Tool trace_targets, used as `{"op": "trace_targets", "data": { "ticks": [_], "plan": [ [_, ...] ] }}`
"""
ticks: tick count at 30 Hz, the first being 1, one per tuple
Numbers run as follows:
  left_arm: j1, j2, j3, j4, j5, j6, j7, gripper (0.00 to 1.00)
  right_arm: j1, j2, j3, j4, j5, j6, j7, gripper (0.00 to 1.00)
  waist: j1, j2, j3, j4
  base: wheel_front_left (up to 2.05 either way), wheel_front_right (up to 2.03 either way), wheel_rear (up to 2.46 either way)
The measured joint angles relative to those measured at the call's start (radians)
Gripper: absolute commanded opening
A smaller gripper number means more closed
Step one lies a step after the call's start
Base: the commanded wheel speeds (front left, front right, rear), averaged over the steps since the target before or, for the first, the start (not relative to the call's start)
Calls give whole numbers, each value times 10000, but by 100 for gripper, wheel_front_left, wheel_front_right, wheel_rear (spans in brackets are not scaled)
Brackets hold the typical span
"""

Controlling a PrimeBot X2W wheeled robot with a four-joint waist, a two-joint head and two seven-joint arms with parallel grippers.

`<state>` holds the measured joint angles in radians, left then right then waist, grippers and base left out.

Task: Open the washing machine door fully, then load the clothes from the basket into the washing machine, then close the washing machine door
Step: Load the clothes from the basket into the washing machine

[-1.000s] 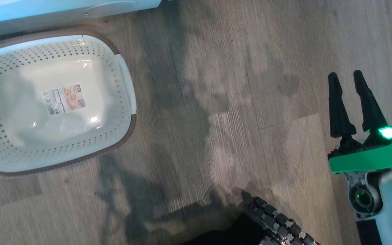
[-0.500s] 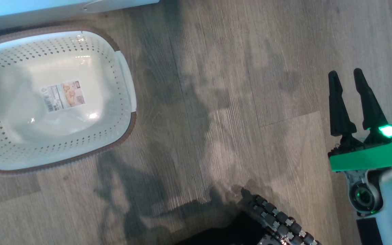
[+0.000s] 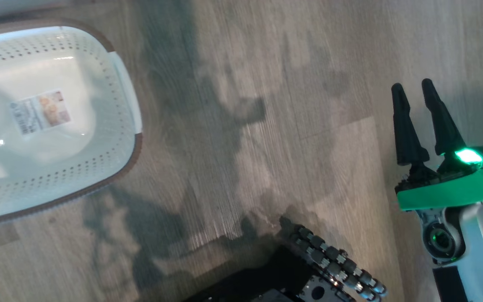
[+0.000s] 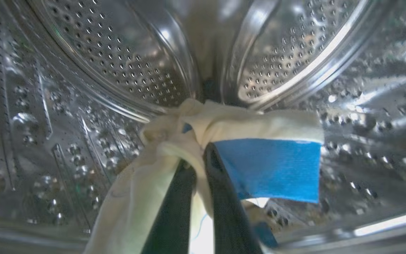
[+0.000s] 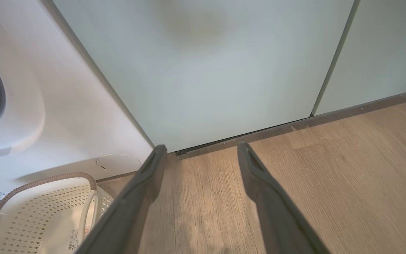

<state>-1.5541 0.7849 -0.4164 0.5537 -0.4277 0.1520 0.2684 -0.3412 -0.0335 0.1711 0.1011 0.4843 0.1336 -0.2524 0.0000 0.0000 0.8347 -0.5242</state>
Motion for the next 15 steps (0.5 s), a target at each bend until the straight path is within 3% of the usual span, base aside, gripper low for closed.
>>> {"op": "trace_targets", "data": {
  "ticks": [4,13,15],
  "plan": [
    [-775,27,-119,280,364,-178,-750,0,-5,2,4,-54,61,-2,0,100,0,0,300,-198,0,0,0],
    [-1860,-593,-466,1141,945,-322,-2683,0,1,2,-19,-295,75,0,0,100,1,0,771,-124,0,0,0],
    [-2036,-742,-531,1532,957,-372,-2717,0,6,4,-12,-293,75,0,0,100,0,0,802,-94,0,0,0]
  ]
}}
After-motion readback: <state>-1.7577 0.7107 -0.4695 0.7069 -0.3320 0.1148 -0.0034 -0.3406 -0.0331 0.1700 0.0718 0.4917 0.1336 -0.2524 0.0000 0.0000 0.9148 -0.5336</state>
